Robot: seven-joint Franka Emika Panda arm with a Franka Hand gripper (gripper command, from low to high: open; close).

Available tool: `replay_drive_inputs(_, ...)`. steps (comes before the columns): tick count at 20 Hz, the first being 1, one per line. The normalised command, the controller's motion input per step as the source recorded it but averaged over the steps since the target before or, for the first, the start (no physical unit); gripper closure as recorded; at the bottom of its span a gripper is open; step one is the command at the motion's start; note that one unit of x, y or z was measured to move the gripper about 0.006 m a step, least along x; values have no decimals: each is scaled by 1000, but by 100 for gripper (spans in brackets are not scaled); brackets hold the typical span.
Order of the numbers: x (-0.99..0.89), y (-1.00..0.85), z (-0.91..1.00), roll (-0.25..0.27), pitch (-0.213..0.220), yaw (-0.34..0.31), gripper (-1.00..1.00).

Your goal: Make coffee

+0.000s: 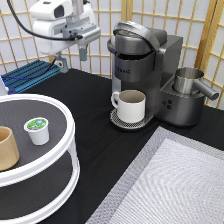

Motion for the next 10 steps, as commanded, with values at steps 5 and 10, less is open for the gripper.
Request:
replay_drive_inputs(5, 947, -126, 778, 86, 92, -8, -100)
replay_drive_inputs(10, 966, -29, 544, 171, 127, 0, -100)
